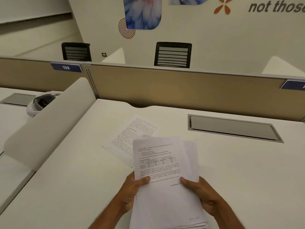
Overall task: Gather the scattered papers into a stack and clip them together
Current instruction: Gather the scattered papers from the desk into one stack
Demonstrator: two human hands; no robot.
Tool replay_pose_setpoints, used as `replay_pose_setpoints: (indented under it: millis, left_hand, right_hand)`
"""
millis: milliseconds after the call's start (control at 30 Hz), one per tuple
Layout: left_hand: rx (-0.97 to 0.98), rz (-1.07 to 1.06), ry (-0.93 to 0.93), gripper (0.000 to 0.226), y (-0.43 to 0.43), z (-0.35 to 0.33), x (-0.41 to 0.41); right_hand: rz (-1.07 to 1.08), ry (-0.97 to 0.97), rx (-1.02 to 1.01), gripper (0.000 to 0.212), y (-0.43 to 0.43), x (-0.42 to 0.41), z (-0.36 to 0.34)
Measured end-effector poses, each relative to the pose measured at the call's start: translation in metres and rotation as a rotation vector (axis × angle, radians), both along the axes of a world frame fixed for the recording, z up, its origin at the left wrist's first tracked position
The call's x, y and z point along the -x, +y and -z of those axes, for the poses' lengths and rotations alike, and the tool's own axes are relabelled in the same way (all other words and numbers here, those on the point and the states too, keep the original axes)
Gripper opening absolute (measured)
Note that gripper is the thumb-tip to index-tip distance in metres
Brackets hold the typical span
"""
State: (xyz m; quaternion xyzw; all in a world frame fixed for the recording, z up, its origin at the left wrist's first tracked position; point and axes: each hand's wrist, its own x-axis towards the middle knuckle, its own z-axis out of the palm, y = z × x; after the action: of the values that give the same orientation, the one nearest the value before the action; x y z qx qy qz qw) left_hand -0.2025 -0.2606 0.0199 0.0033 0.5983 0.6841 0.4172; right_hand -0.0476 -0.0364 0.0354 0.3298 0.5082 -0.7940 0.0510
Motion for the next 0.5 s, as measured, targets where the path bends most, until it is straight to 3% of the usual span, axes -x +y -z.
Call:
replay_pose_setpoints:
  millis: [133, 267, 333, 400, 500]
  left_hand:
    - [-0.027, -0.074, 0.038, 0.057, -0.016, -0.014, 0.021]
    - [-0.064, -0.059, -0.168, 0.044, -0.039, -0.021, 0.044]
    - [-0.035, -0.013, -0.183, 0.044, -0.051, -0.021, 0.059]
    - [0.022, 0.015, -0.095, 0.058, -0.06, -0.02, 0.08]
    - [0.098, 0.01, 0.047, 0.096, -0.067, -0.02, 0.118]
  right_hand:
    - [-0.007, 0.029, -0.001, 0.044, -0.015, 0.032, 0.001]
    - [0.004, 0.019, -0.032, 0.043, -0.033, 0.068, 0.002]
    - [0.01, 0.015, -0.053, 0.049, -0.042, 0.088, 0.003]
    - [0.01, 0.018, -0.054, 0.048, -0.052, 0.109, 0.001]
    - [0.049, 0.035, -0.024, 0.04, -0.067, 0.142, -0.001]
